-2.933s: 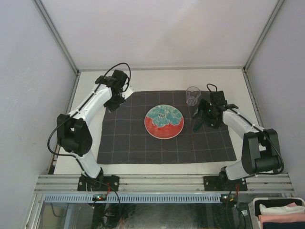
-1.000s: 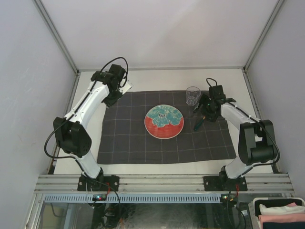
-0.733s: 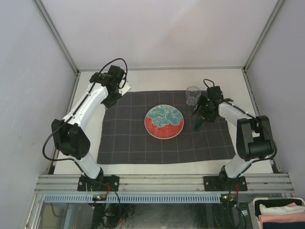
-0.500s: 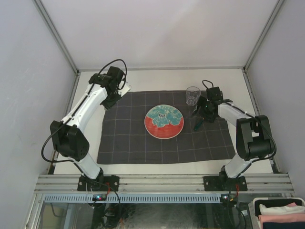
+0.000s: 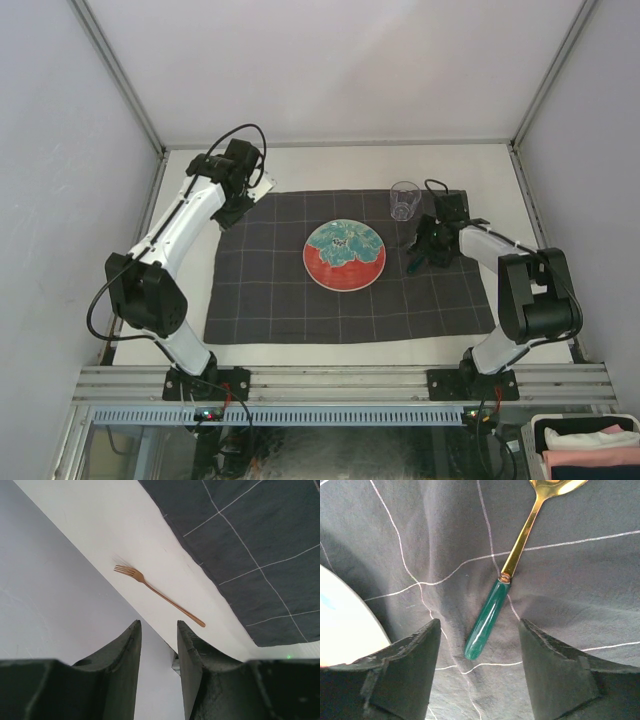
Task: Set the dinner table for one person
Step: Adjust the spoon with the napkin.
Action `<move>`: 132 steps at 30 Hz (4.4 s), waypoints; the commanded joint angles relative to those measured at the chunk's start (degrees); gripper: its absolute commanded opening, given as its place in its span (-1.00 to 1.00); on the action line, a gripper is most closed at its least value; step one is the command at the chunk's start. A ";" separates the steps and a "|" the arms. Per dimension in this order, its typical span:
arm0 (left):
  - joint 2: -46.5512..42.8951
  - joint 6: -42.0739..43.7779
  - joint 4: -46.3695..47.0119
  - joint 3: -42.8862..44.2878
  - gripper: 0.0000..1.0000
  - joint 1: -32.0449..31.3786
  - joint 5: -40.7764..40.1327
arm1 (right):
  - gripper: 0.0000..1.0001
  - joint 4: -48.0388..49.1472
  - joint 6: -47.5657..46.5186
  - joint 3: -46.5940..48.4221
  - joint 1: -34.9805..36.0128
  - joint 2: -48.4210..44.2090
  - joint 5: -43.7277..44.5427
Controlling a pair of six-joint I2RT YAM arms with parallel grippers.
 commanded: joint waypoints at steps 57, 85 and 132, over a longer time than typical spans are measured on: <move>-0.31 -1.21 -0.48 0.86 -0.28 0.27 1.84 | -0.33 1.07 -6.46 4.07 -3.02 0.16 0.12; 1.30 -1.53 -1.14 1.81 -0.30 0.28 2.53 | -0.36 2.95 -8.55 0.21 -3.63 -0.48 0.92; 3.88 -1.96 -1.96 4.92 -0.33 0.22 2.71 | -1.00 2.21 -10.35 -4.47 -5.08 -2.91 -1.33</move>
